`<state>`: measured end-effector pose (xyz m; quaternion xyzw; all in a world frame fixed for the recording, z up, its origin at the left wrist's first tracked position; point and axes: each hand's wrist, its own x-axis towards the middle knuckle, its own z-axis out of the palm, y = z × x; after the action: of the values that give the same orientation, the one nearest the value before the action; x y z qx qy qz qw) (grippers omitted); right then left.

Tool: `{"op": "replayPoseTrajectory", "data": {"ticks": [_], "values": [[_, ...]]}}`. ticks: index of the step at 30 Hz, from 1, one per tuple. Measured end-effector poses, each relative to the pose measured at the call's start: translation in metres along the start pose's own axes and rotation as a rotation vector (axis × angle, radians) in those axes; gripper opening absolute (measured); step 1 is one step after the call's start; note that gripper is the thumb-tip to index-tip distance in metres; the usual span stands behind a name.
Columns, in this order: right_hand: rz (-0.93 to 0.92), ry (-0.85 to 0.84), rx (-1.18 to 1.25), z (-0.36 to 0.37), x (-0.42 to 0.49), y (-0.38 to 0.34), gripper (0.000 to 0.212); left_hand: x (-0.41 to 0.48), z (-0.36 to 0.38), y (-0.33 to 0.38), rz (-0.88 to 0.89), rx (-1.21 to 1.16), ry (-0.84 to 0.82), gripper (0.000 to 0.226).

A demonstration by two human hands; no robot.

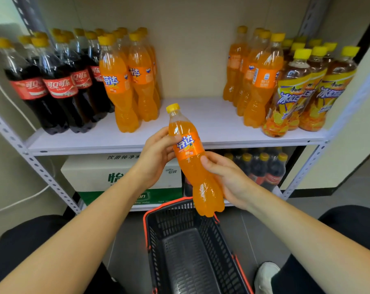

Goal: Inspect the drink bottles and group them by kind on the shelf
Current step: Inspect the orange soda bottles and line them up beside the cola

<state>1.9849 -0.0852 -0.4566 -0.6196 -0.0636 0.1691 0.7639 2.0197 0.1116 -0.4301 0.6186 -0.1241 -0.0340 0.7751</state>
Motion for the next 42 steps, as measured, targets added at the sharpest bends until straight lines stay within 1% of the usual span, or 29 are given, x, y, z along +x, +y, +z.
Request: {"op": "replayPoseTrajectory", "data": {"ticks": [2, 4, 7, 9, 11, 15, 18, 20, 24, 26, 30, 33, 37, 39, 41, 42], "values": [[0.028, -0.053, 0.019, 0.001, -0.001, -0.001, 0.051, -0.001, -0.001, 0.0, 0.02, 0.02, 0.029, 0.037], [0.024, -0.057, 0.027, 0.005, -0.002, -0.001, 0.052, -0.003, 0.001, -0.001, 0.038, 0.03, 0.079, 0.042], [-0.026, 0.069, -0.033, 0.01, -0.001, 0.0, 0.062, -0.004, 0.005, -0.002, 0.054, 0.023, 0.149, 0.049], [-0.048, 0.092, -0.038, 0.01, 0.0, 0.001, 0.061, -0.004, 0.006, -0.002, 0.052, 0.057, 0.133, 0.044], [-0.034, 0.071, 0.01, 0.009, -0.001, 0.002, 0.056, -0.003, 0.003, 0.0, 0.034, 0.07, 0.073, 0.037], [0.035, -0.005, 0.016, 0.003, 0.001, 0.003, 0.051, -0.001, -0.006, 0.006, -0.003, -0.003, -0.001, 0.042], [0.089, -0.049, 0.018, 0.002, 0.003, 0.003, 0.055, -0.002, -0.007, 0.007, 0.036, 0.021, 0.034, 0.042], [0.068, -0.044, 0.015, 0.004, 0.003, 0.004, 0.058, -0.004, -0.005, 0.005, 0.052, 0.042, 0.068, 0.048], [-0.025, 0.071, -0.12, 0.007, 0.002, 0.004, 0.067, -0.006, -0.002, 0.005, 0.086, 0.054, 0.148, 0.06], [-0.033, 0.065, -0.129, 0.006, 0.002, 0.004, 0.064, -0.007, -0.001, 0.005, 0.089, 0.069, 0.132, 0.059], [0.003, -0.034, -0.005, 0.004, 0.001, 0.002, 0.059, -0.005, -0.002, 0.01, 0.018, 0.047, 0.055, 0.049], [0.025, -0.058, -0.009, 0.0, 0.002, 0.002, 0.05, -0.005, -0.006, 0.014, -0.007, -0.01, 0.003, 0.058], [0.036, -0.096, 0.03, 0.003, 0.004, 0.003, 0.053, -0.008, -0.003, 0.014, 0.046, 0.034, 0.029, 0.063], [-0.014, -0.079, -0.051, 0.006, 0.005, 0.003, 0.062, -0.01, -0.001, 0.012, 0.074, 0.052, 0.052, 0.068], [-0.088, -0.017, -0.254, 0.008, 0.005, 0.002, 0.071, -0.012, 0.0, 0.011, 0.111, 0.08, 0.065, 0.07], [-0.127, 0.012, -0.331, 0.008, 0.005, 0.001, 0.071, -0.013, 0.0, 0.01, 0.131, 0.107, 0.05, 0.07]]}}
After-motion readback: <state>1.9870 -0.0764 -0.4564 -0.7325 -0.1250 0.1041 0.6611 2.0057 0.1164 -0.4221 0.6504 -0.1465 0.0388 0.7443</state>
